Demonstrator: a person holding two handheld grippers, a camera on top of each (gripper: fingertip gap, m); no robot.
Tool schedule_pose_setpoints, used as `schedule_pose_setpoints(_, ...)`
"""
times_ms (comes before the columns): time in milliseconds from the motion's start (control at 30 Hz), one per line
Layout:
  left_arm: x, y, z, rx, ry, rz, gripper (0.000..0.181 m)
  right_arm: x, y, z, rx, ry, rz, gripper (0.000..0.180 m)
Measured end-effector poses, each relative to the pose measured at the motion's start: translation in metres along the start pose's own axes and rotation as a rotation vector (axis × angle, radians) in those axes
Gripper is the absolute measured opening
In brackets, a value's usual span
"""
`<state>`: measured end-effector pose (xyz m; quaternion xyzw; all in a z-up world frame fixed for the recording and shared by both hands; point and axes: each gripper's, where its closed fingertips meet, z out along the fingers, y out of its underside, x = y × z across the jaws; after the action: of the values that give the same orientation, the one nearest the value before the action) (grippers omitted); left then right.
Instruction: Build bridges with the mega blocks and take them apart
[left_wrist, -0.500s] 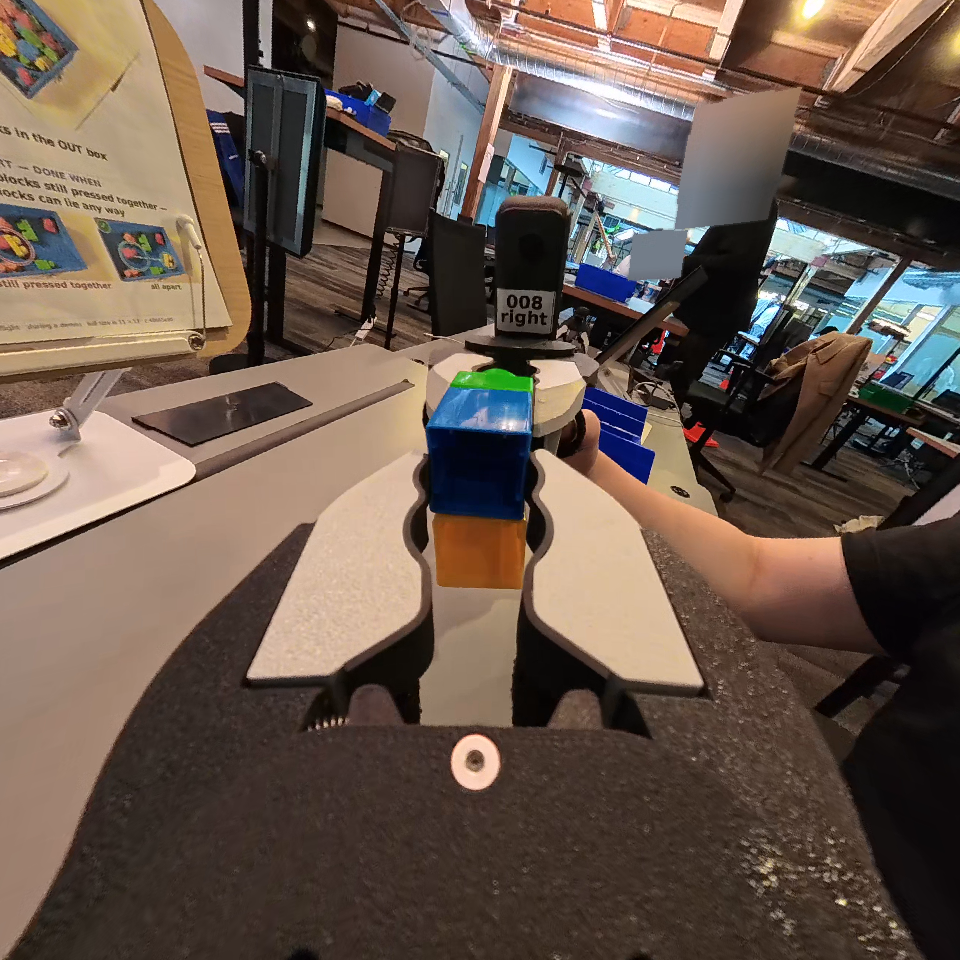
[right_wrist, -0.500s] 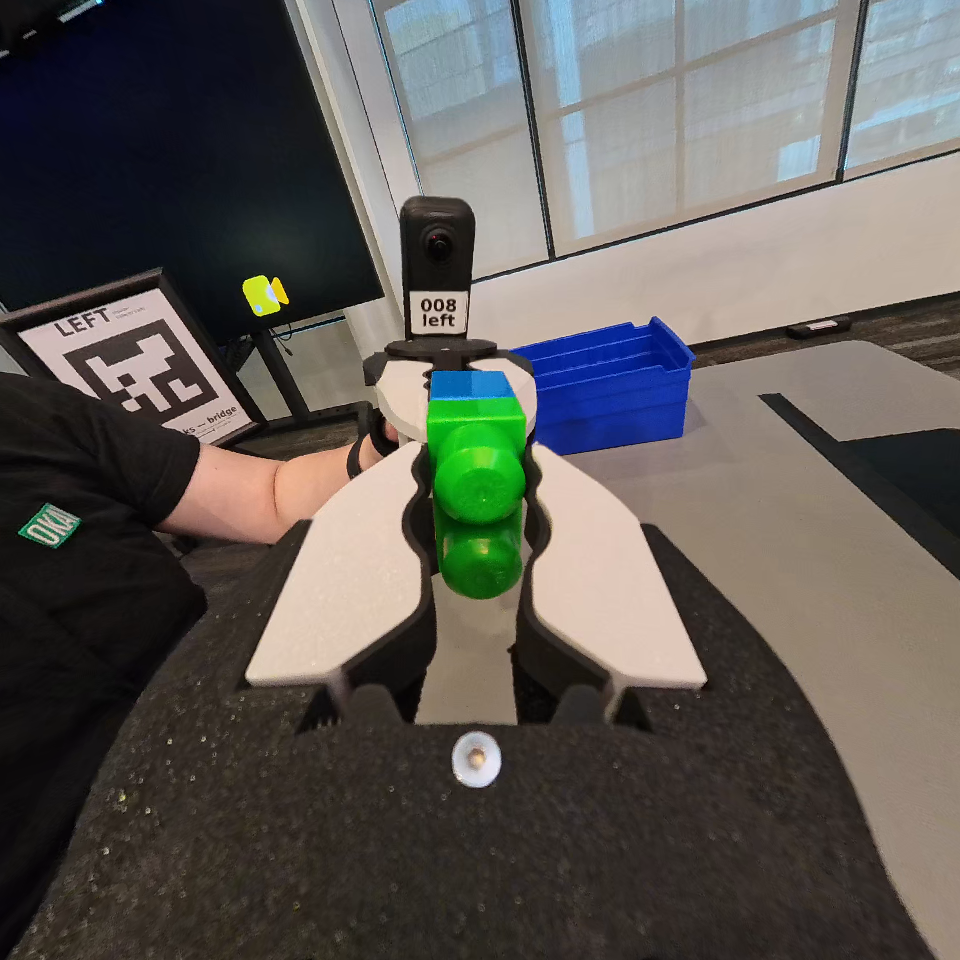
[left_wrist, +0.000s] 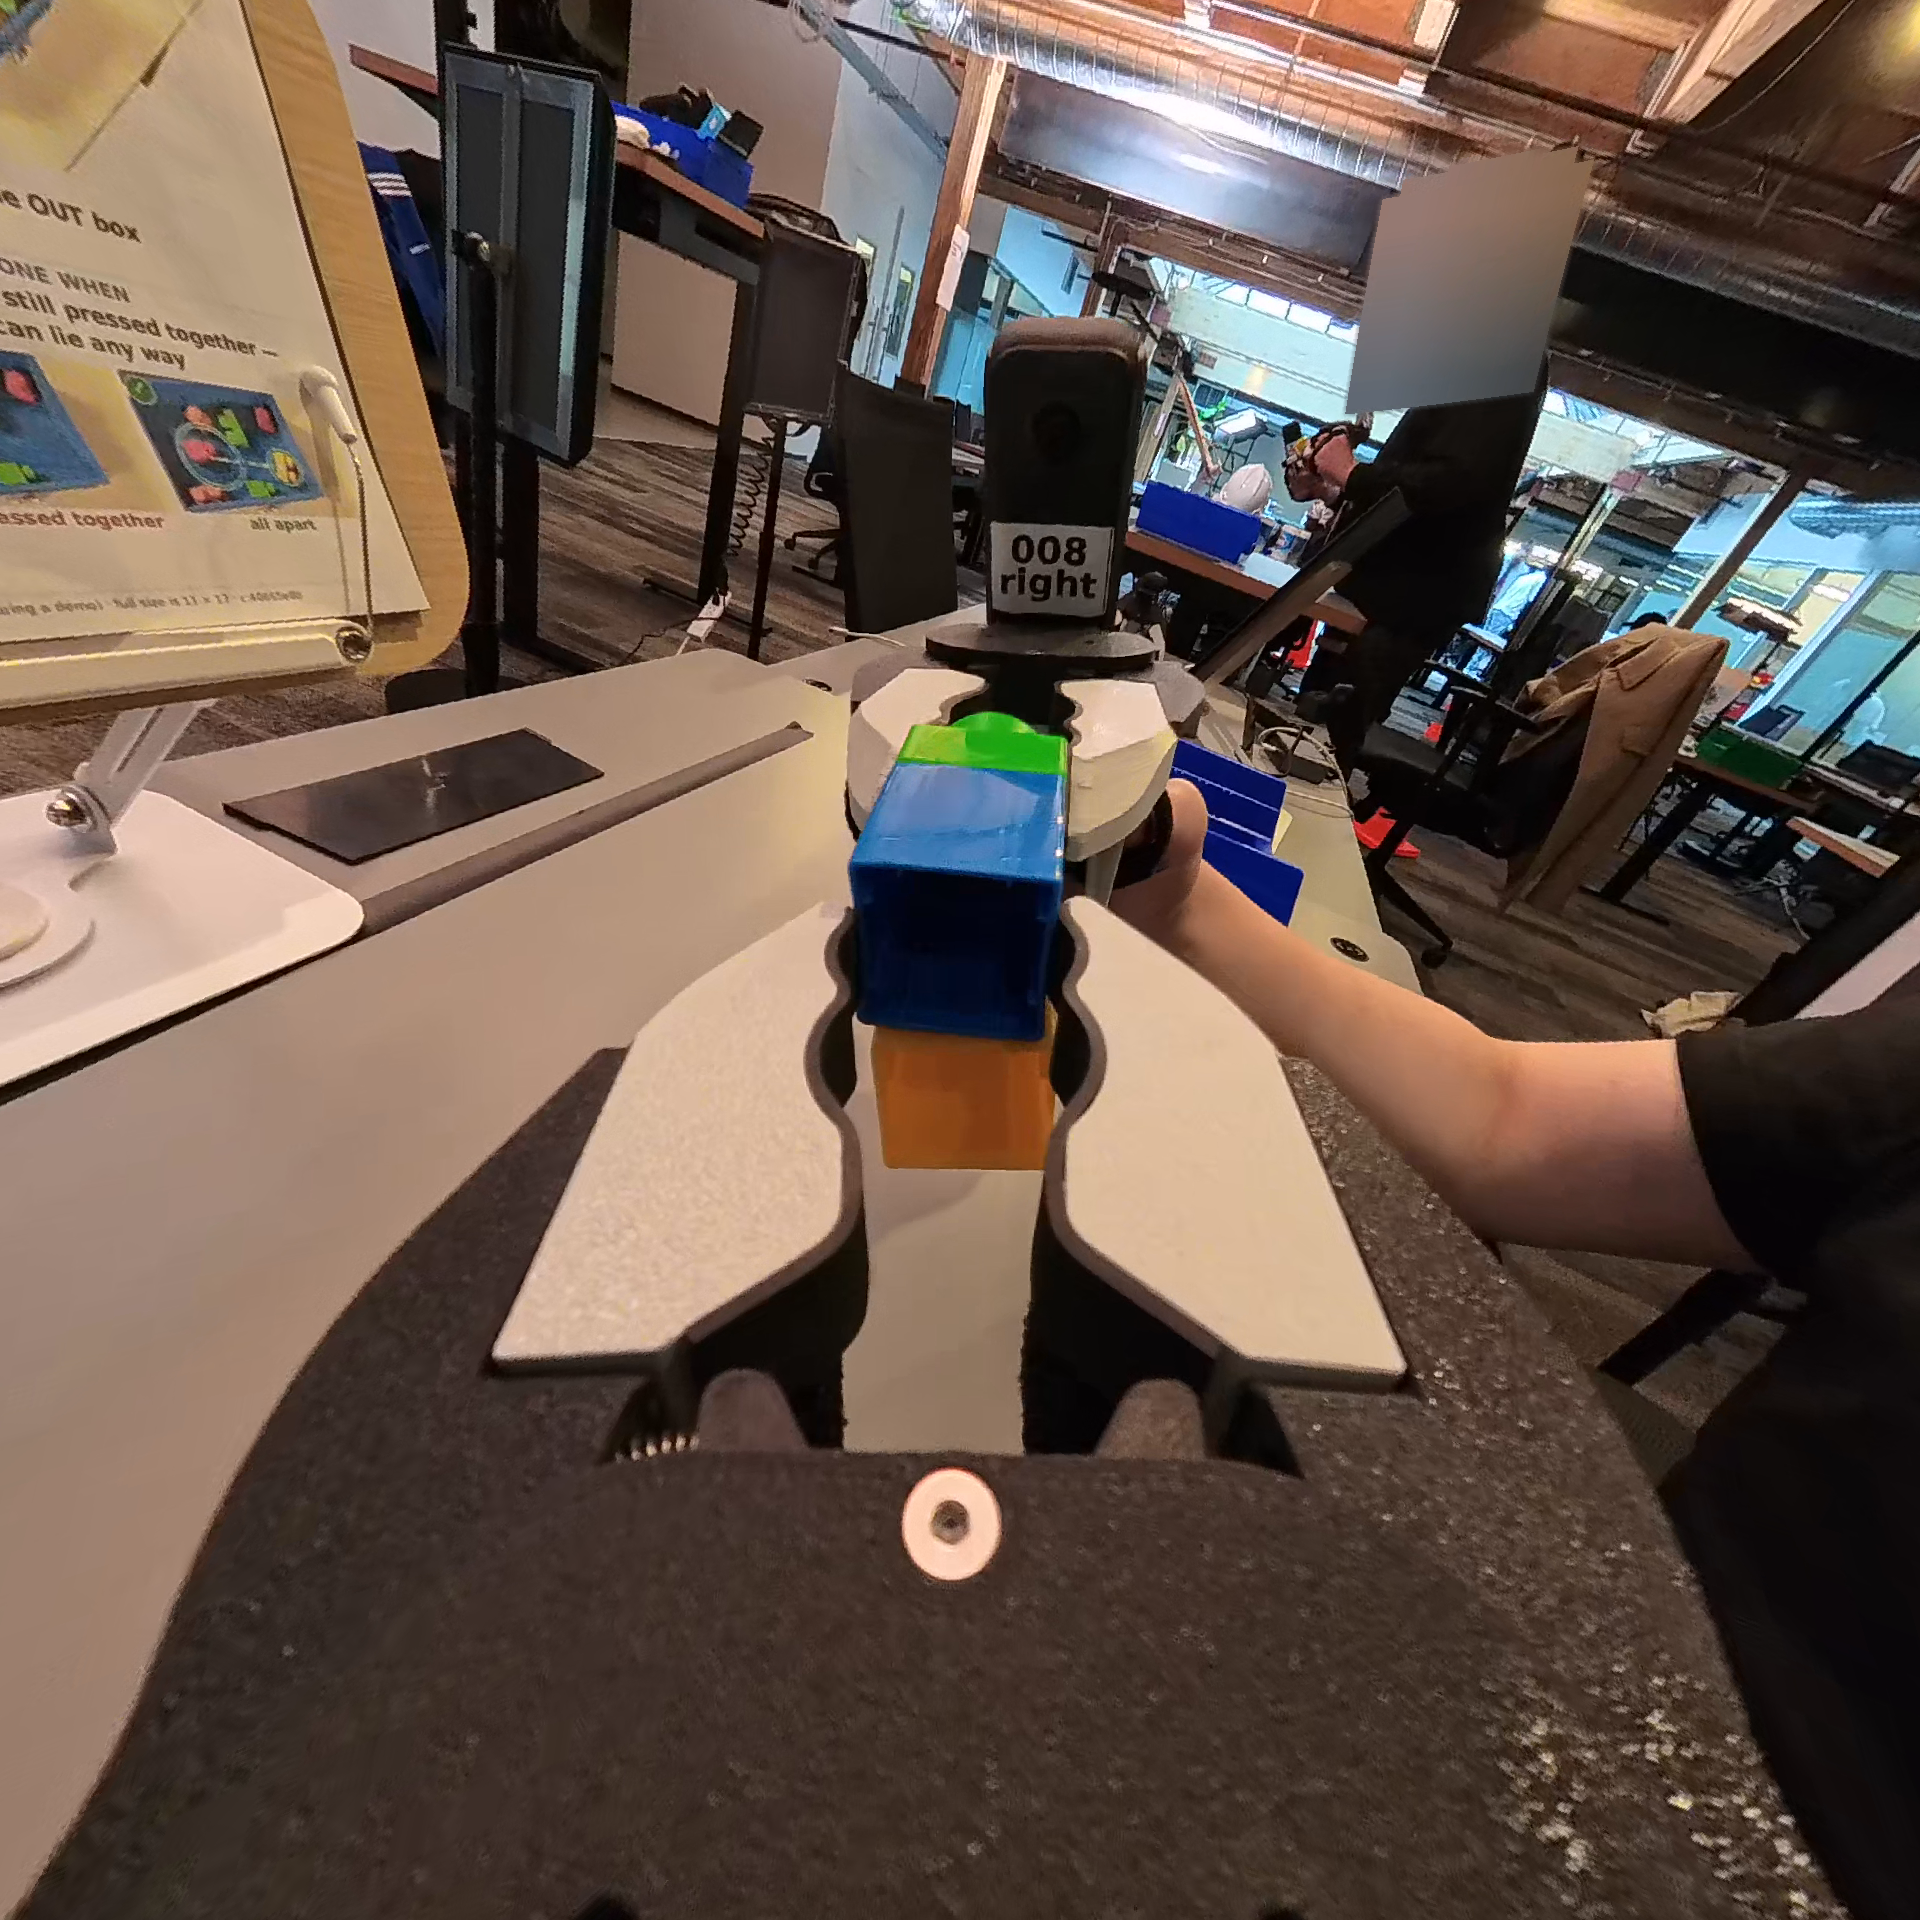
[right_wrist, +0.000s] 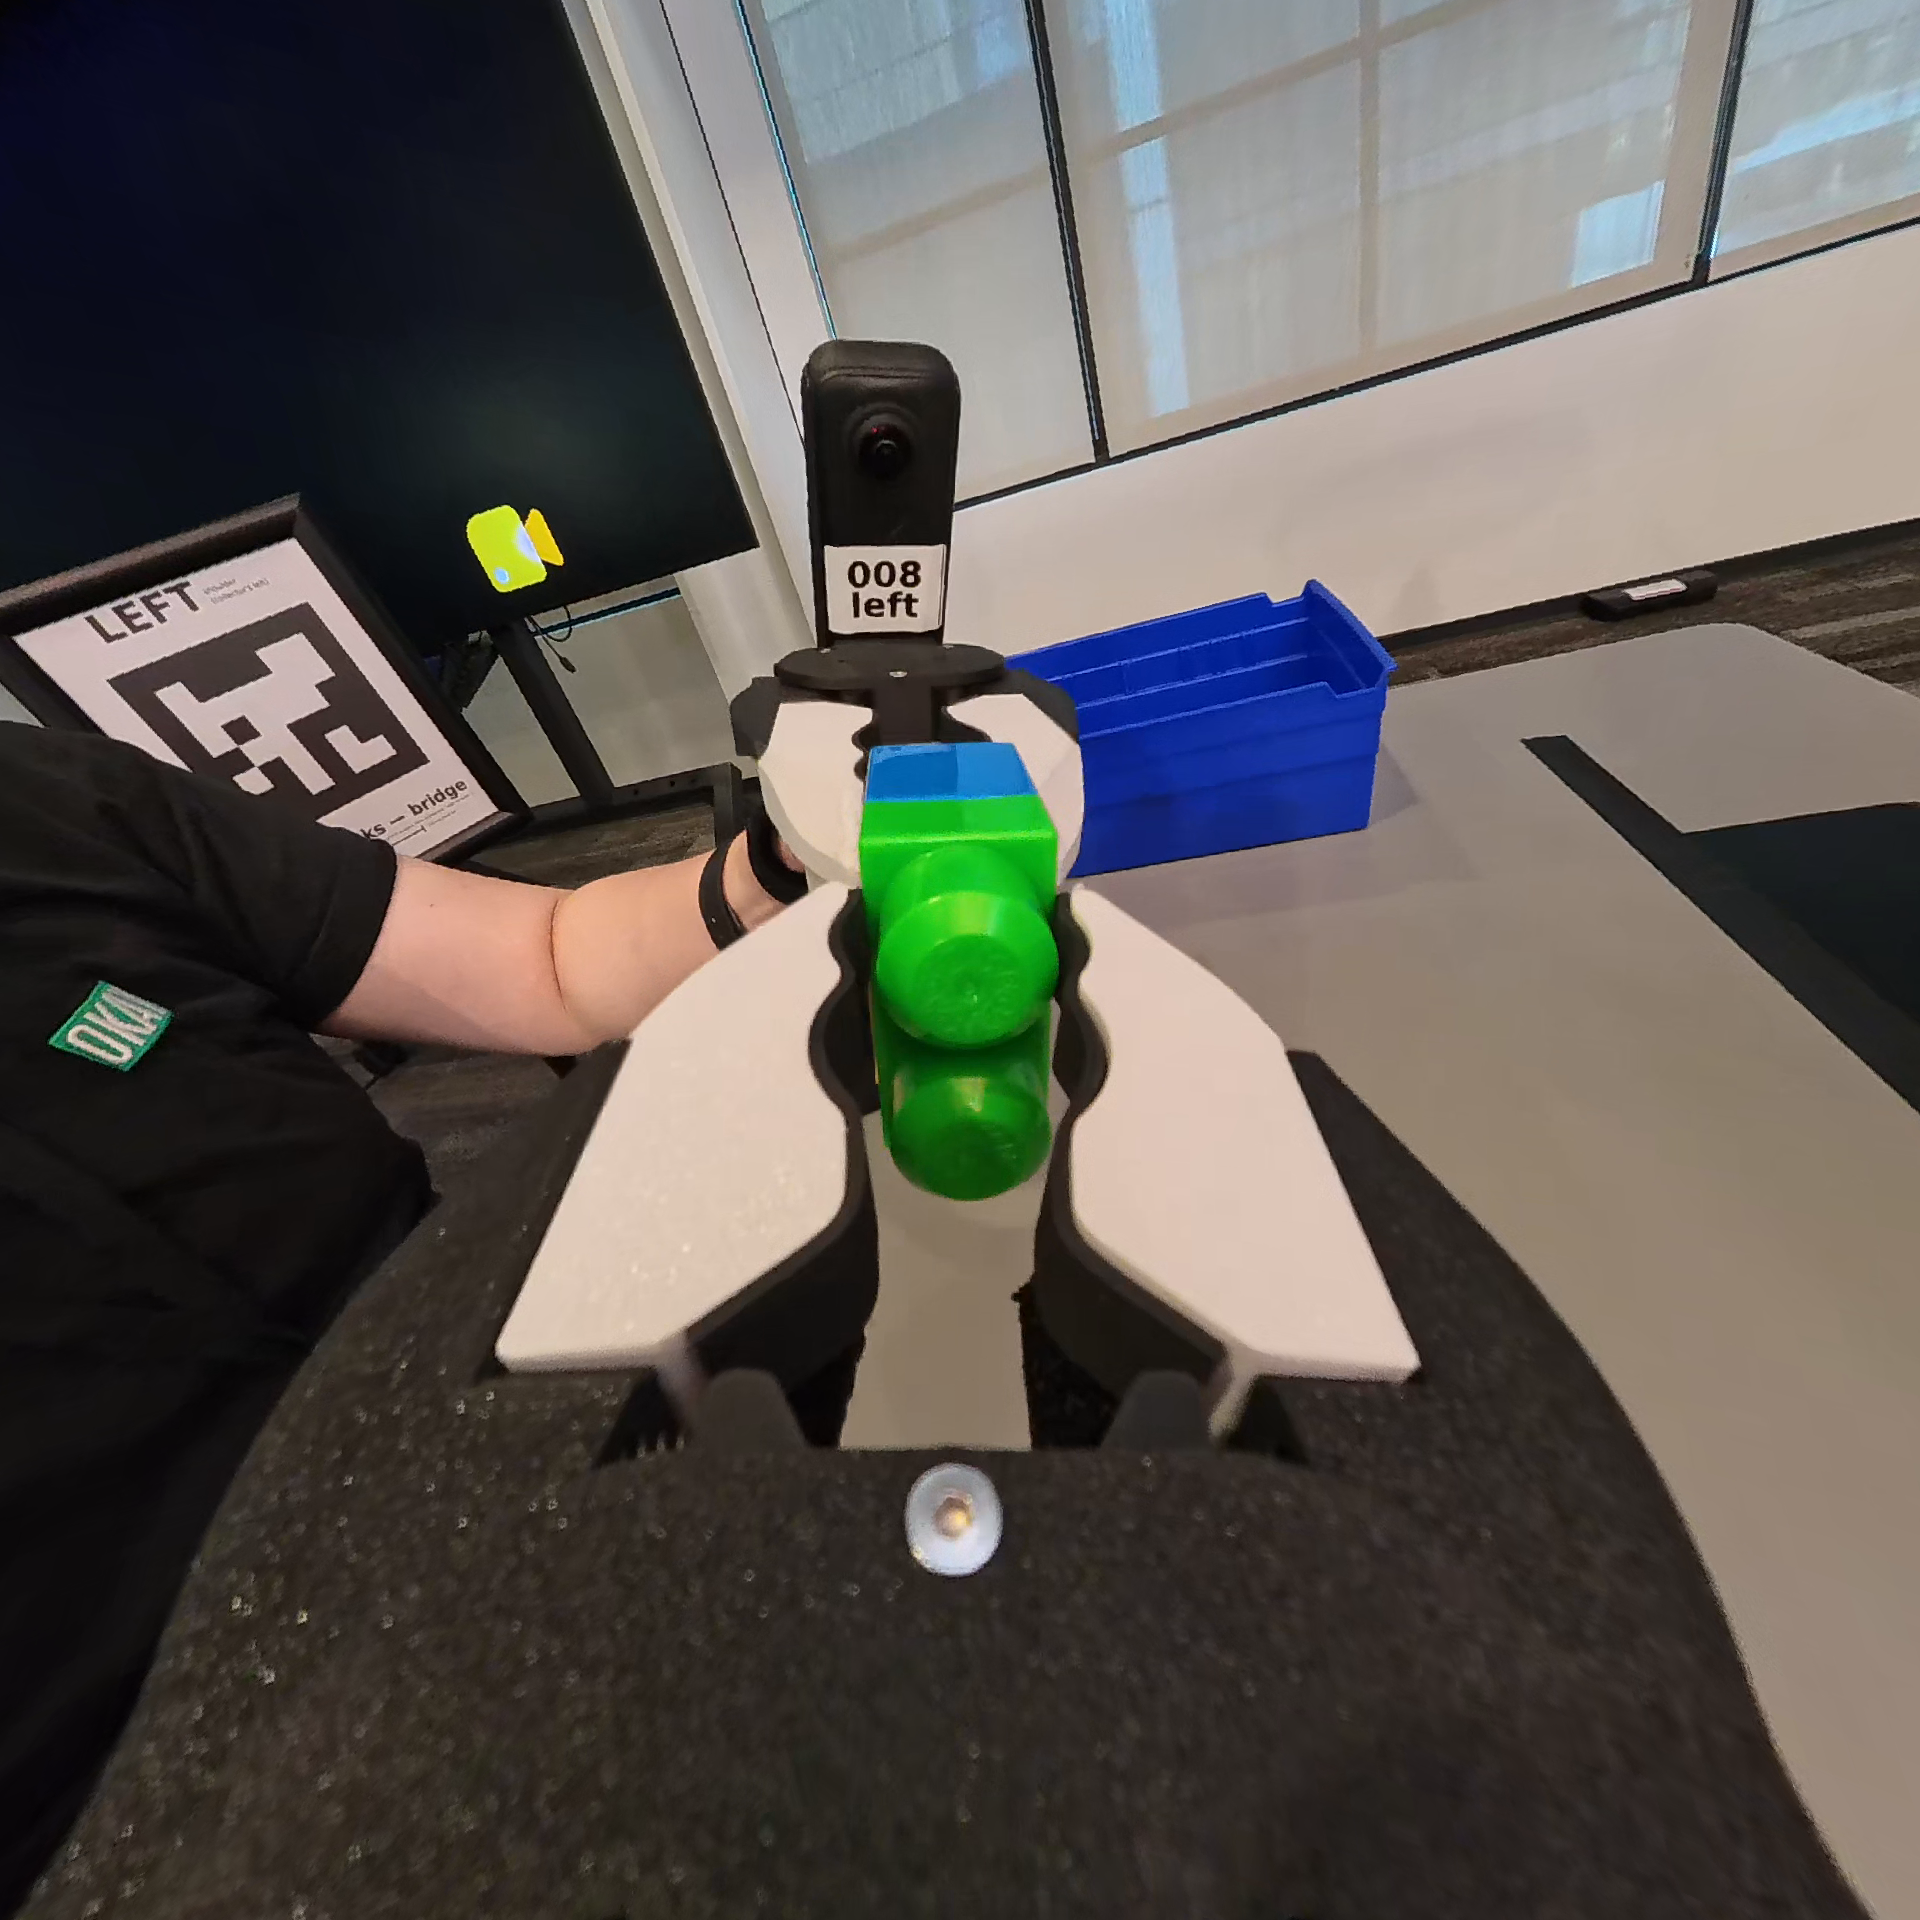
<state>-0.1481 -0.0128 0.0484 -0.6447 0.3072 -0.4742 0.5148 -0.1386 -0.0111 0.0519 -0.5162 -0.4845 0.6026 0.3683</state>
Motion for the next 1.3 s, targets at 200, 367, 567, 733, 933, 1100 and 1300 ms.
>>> schedule_pose_setpoints(200,-0.005,0.0,0.0,0.02,0.001,-0.035,0.035,0.005,0.0,0.001,0.005,0.014,0.017,0.033)
schedule_pose_setpoints(367,-0.002,-0.019,0.0,0.132,0.03,-0.054,0.042,0.006,-0.018,-0.01,0.084,0.037,0.043,0.033)
schedule_pose_setpoints(567,-0.003,-0.001,0.009,0.084,0.013,-0.056,0.04,0.011,-0.024,-0.018,0.124,0.047,0.076,0.033)
schedule_pose_setpoints(733,-0.01,0.003,0.01,0.108,0.022,-0.134,0.034,0.017,-0.024,-0.013,0.158,0.069,0.093,0.033)
schedule_pose_setpoints(933,-0.019,0.001,-0.005,0.19,0.035,-0.244,0.033,0.023,-0.006,-0.006,0.065,0.076,0.126,0.049)
schedule_pose_setpoints(1100,-0.019,0.005,-0.011,0.19,0.012,-0.206,0.034,0.022,0.006,0.005,0.011,0.069,0.159,0.035)
schedule_pose_setpoints(1300,-0.009,0.004,-0.016,0.181,0.053,-0.186,0.033,0.01,0.008,0.009,-0.01,0.02,0.162,0.033)
